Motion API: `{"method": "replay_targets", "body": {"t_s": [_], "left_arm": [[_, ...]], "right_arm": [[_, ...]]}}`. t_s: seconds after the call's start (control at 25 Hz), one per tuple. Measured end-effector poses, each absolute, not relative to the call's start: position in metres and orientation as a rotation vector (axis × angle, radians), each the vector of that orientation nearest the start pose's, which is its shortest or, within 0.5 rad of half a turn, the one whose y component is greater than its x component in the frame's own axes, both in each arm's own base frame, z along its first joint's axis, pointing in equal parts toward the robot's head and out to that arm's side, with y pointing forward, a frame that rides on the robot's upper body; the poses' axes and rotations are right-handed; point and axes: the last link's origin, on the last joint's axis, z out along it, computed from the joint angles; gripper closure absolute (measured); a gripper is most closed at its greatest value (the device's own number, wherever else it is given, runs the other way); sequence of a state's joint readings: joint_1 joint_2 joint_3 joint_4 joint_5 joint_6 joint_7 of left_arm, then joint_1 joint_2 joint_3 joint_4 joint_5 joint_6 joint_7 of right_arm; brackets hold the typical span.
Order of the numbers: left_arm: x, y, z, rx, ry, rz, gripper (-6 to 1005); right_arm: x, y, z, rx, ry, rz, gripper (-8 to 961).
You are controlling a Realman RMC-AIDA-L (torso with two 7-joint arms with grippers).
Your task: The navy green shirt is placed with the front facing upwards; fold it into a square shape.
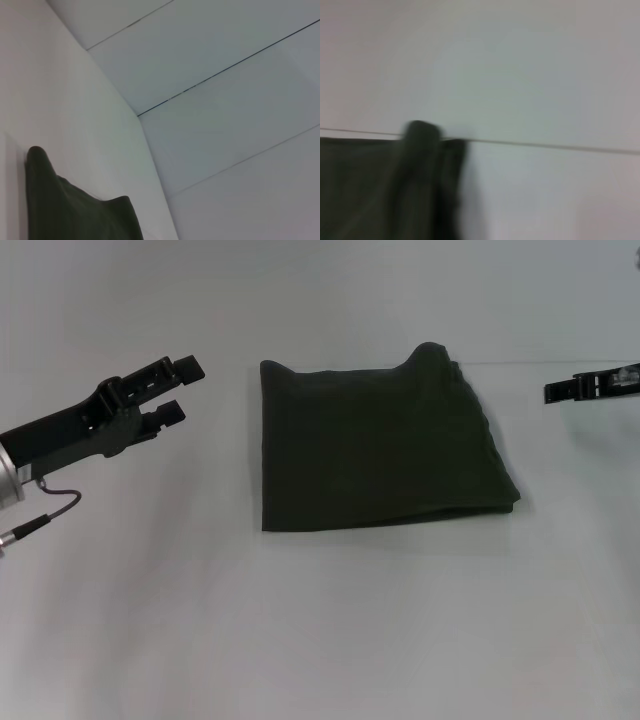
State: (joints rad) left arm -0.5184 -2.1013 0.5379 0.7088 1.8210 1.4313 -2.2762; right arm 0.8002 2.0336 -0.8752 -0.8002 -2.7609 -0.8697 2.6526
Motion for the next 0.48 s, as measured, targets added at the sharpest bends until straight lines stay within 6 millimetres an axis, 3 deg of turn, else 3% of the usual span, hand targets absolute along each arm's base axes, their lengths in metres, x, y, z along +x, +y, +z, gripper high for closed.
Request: {"method": "replay_targets", "body": {"t_s": [0.48], "left_arm": [[-0.271,0.352,0.041,-2.048,-1.759,-1.161,50]], "right_arm": [[0.265,0.394,0.052,-2.24,1.696,0.571,88]]}}
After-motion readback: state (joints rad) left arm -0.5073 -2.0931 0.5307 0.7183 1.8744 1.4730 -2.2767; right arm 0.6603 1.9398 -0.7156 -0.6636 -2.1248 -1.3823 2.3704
